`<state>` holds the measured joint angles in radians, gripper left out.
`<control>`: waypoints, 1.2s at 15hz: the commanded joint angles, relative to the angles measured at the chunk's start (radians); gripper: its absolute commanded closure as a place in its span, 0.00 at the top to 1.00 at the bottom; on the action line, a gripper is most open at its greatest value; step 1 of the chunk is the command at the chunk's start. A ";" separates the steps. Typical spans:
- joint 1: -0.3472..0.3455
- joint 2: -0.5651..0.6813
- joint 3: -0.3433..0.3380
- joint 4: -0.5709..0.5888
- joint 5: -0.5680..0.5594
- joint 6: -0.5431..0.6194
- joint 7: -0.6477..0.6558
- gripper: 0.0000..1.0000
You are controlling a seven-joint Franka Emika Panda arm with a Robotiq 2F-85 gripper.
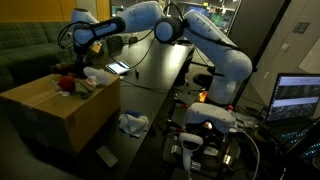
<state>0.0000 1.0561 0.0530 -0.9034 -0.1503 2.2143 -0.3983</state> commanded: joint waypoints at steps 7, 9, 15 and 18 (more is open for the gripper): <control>-0.010 -0.076 -0.011 -0.019 0.013 0.025 0.032 0.06; -0.024 -0.123 -0.020 -0.060 0.016 0.028 0.060 0.06; -0.073 -0.310 -0.063 -0.273 0.007 0.039 0.128 0.06; -0.093 -0.414 -0.091 -0.401 0.001 0.037 0.162 0.06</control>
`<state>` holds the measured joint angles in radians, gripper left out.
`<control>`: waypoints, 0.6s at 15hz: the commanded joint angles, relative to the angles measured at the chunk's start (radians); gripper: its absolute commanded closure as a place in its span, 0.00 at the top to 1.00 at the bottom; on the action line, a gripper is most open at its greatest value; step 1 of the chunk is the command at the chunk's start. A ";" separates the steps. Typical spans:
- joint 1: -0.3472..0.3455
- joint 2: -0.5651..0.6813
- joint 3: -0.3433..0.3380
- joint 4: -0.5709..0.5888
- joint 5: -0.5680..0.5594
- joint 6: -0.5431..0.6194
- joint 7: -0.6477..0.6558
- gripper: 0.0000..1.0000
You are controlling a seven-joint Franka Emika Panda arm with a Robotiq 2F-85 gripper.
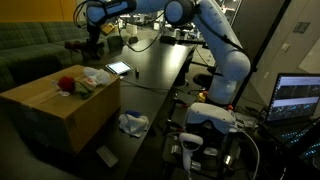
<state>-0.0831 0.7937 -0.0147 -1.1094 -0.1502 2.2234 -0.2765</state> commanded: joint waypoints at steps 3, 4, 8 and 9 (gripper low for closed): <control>-0.015 -0.247 -0.058 -0.327 -0.013 0.037 0.095 0.06; -0.014 -0.277 -0.067 -0.374 -0.016 0.041 0.115 0.06; -0.011 -0.398 -0.104 -0.565 -0.030 0.059 0.203 0.06; -0.011 -0.429 -0.112 -0.616 -0.034 0.063 0.224 0.06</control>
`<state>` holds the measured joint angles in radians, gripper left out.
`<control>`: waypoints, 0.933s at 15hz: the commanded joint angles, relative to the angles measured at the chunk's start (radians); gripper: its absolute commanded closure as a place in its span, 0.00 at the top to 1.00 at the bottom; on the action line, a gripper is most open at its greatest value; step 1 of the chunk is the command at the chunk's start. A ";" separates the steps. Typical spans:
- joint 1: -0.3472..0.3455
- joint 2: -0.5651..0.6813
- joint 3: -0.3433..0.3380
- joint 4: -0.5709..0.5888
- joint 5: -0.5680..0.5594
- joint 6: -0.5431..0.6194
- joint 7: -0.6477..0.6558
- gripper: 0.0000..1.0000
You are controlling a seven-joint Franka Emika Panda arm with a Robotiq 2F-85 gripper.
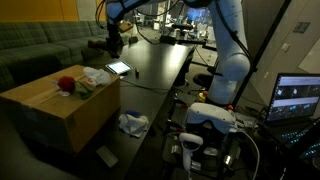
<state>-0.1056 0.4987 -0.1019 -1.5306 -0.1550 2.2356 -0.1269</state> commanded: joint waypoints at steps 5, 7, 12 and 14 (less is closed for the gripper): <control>0.015 -0.294 -0.055 -0.456 -0.090 0.088 0.172 0.06; 0.014 -0.356 -0.055 -0.565 -0.113 0.091 0.198 0.06; -0.030 -0.406 -0.083 -0.851 -0.163 0.243 0.181 0.06; -0.038 -0.364 -0.095 -0.917 -0.187 0.327 0.195 0.06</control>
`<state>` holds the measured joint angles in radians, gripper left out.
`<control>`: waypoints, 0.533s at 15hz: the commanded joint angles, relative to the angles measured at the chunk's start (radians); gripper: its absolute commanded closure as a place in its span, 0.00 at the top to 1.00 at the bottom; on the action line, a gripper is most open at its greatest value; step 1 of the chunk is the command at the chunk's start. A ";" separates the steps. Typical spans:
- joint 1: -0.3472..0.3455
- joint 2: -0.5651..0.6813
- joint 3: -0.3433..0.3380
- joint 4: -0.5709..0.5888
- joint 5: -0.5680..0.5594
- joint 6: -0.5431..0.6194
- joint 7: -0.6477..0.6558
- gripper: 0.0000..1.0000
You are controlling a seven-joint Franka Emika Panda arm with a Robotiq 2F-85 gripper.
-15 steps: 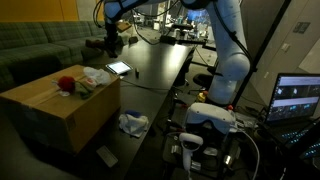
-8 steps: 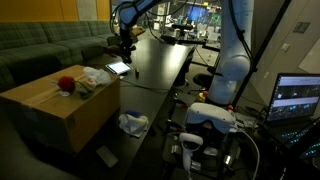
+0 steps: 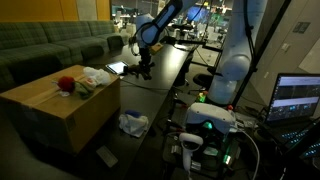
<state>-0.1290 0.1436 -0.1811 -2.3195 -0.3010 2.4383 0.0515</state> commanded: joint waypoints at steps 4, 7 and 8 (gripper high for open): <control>-0.024 0.120 -0.032 -0.177 -0.026 0.277 0.021 0.06; -0.012 0.233 -0.040 -0.148 -0.004 0.368 0.037 0.06; -0.016 0.267 -0.029 -0.139 0.023 0.393 0.022 0.06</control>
<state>-0.1514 0.3185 -0.2083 -2.4942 -0.3231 2.7514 0.0769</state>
